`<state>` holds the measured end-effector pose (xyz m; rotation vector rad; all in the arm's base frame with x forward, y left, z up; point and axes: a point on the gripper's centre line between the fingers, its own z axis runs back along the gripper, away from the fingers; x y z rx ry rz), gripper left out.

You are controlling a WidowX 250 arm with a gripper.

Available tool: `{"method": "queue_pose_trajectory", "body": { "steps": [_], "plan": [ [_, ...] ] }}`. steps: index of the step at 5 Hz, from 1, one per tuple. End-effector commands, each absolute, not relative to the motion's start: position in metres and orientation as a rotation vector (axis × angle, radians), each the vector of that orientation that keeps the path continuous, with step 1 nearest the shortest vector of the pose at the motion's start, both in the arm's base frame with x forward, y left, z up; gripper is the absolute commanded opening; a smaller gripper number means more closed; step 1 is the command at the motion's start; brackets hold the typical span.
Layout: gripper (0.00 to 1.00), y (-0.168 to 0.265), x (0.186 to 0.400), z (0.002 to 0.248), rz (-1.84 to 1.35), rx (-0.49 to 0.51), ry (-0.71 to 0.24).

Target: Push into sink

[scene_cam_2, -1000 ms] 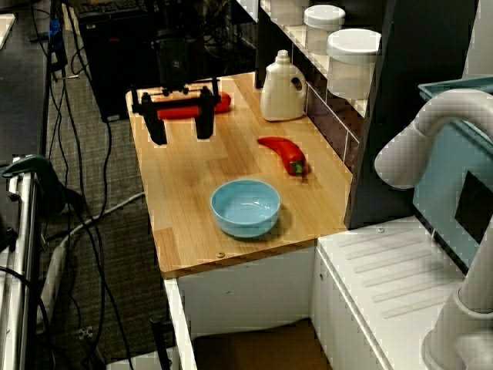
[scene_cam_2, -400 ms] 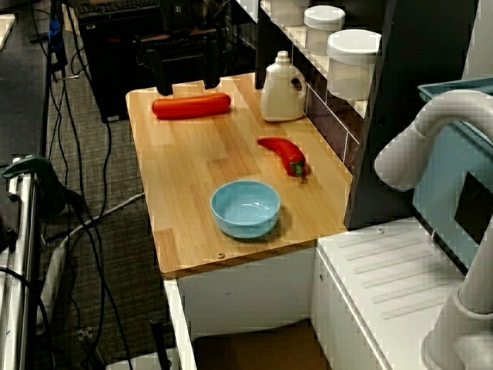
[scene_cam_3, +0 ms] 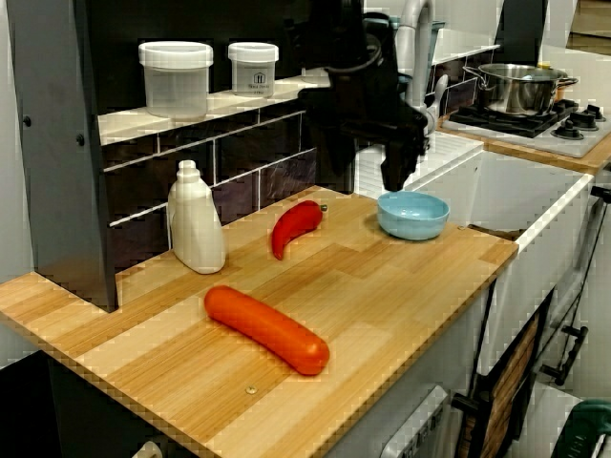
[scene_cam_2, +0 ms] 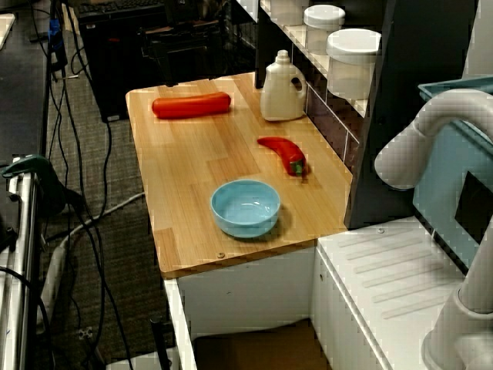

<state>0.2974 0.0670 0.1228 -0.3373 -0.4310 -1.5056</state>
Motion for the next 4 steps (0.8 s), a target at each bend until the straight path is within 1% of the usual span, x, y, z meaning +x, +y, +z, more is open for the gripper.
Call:
{"method": "queue_pose_trajectory", "body": {
  "steps": [1,2,3,4],
  "plan": [
    [1.00,0.073,0.301,0.106,-1.540,-0.199,-0.415],
    [1.00,0.062,0.299,0.079,-1.579,-0.214,-0.379],
    [0.00,0.044,0.302,0.059,-1.575,-0.245,-0.324],
    [0.00,0.030,0.310,0.053,-1.582,-0.268,-0.301]
  ]
}}
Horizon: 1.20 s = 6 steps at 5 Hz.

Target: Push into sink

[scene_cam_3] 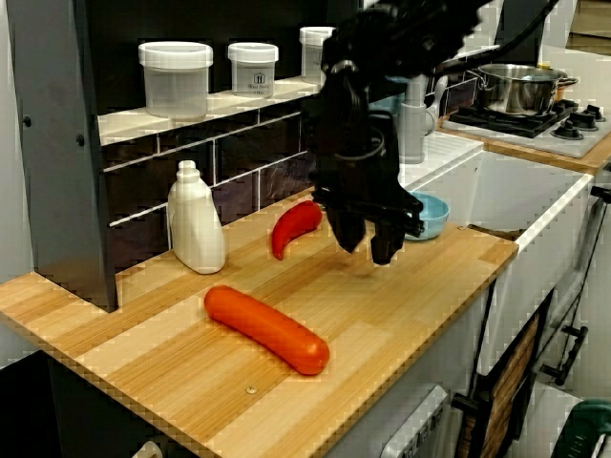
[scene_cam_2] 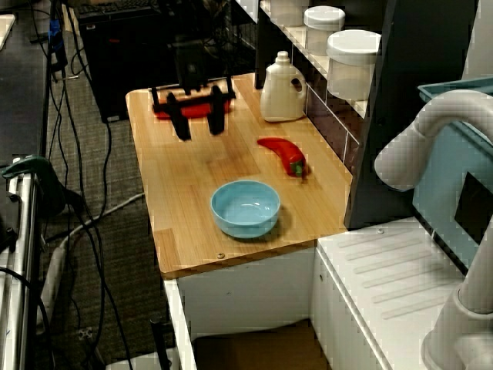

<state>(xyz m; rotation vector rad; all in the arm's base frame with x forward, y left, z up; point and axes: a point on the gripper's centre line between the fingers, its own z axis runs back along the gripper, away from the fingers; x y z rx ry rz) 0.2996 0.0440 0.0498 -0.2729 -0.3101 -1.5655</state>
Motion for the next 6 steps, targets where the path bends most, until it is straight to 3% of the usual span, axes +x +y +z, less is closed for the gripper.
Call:
{"method": "queue_pose_trajectory", "body": {
  "steps": [1,3,6],
  "plan": [
    [0.00,0.020,0.321,0.053,-1.577,-0.289,-0.292],
    [0.00,0.002,0.335,0.052,-1.572,-0.318,-0.273],
    [0.00,-0.027,0.330,0.042,-1.599,-0.342,-0.234]
  ]
}}
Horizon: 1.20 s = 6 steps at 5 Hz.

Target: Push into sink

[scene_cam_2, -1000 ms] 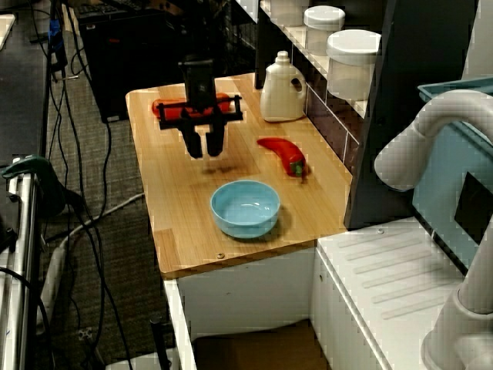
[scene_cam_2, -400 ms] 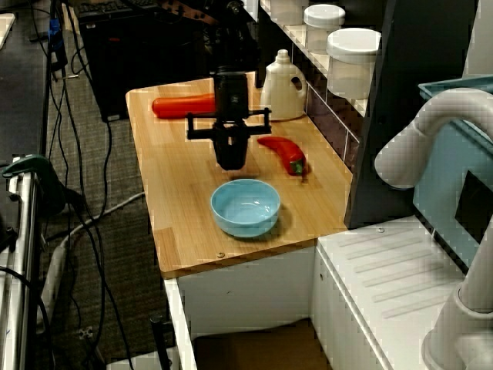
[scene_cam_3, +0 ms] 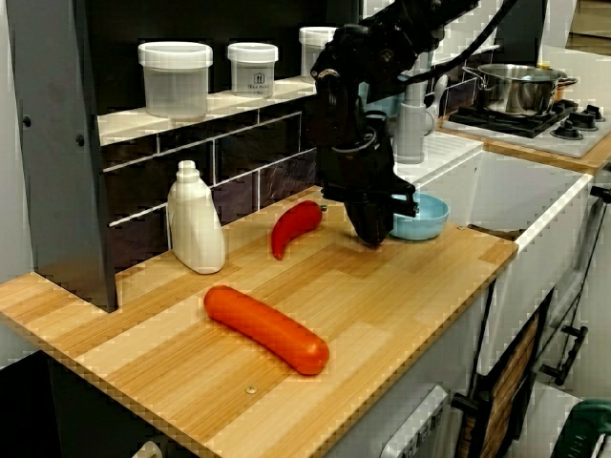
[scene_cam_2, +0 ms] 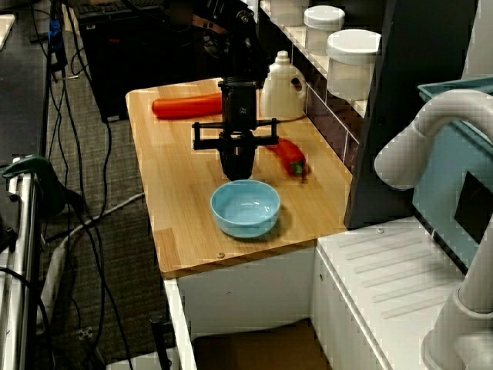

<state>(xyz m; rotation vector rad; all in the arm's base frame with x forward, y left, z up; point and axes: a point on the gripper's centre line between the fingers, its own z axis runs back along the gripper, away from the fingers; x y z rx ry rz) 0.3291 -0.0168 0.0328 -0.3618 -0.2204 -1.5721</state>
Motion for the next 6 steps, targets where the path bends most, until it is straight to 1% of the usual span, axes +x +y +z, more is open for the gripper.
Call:
{"method": "queue_pose_trajectory", "body": {
  "steps": [1,2,4,5,6],
  "plan": [
    [0.00,-0.038,0.325,0.044,-1.607,-0.385,-0.230],
    [0.00,-0.052,0.319,0.044,-1.621,-0.431,-0.215],
    [0.00,-0.065,0.318,0.052,-1.613,-0.530,-0.220],
    [0.00,-0.069,0.317,0.049,-1.603,-0.563,-0.214],
    [0.00,-0.067,0.316,0.049,-1.599,-0.560,-0.212]
  ]
}}
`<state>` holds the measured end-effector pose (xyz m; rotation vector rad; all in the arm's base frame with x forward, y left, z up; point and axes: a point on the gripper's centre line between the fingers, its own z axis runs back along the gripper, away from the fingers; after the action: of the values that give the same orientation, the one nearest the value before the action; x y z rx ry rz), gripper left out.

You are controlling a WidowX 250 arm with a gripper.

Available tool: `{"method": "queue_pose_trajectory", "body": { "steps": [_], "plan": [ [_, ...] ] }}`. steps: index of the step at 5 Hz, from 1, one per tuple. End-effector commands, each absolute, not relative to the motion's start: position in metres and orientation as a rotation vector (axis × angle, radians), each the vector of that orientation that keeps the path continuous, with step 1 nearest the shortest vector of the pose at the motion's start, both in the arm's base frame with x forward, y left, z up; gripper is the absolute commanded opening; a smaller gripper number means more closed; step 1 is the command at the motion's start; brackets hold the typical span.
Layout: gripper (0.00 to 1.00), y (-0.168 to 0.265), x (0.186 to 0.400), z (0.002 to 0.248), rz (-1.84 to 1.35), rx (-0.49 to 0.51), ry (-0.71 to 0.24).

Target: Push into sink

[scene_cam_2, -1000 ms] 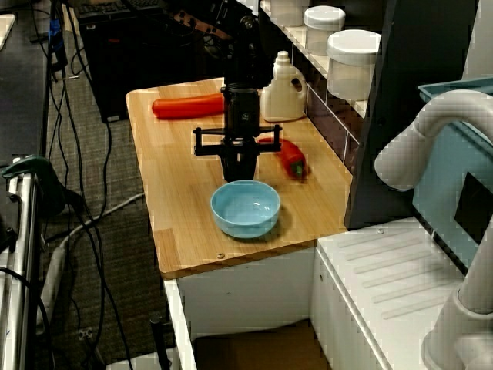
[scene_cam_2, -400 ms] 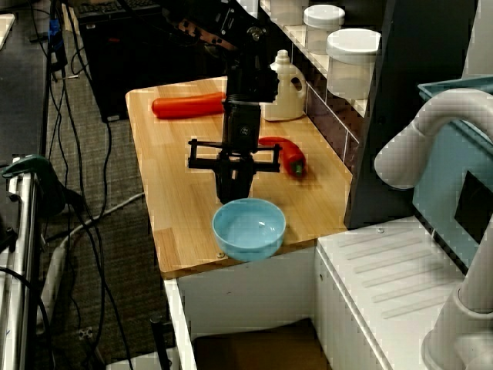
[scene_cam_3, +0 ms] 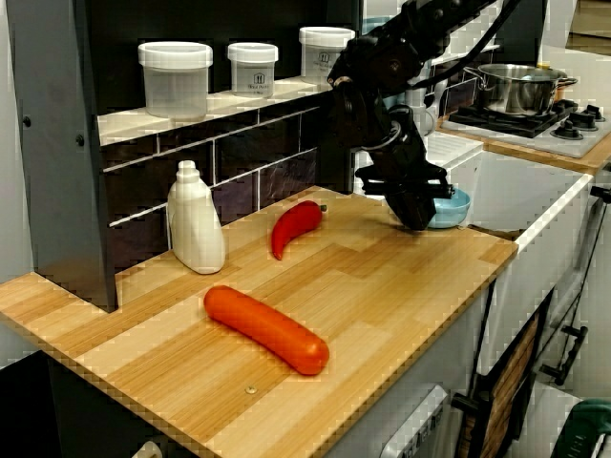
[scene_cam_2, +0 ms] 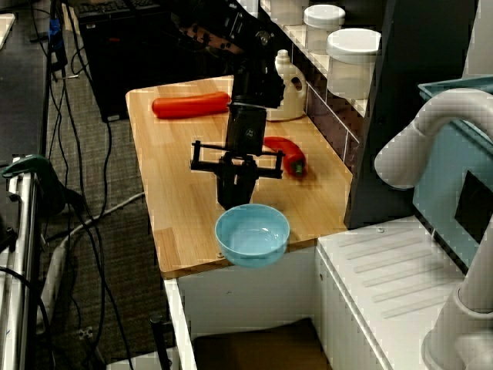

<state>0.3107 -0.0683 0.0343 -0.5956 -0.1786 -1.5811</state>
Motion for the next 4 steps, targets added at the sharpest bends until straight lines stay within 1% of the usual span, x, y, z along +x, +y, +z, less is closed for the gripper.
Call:
{"method": "queue_pose_trajectory", "body": {
  "steps": [1,3,4],
  "plan": [
    [0.00,-0.056,0.321,0.050,-1.578,-0.559,-0.225],
    [0.00,-0.028,0.333,0.052,-1.543,-0.537,-0.254],
    [0.00,-0.022,0.336,0.053,-1.539,-0.529,-0.262]
  ]
}}
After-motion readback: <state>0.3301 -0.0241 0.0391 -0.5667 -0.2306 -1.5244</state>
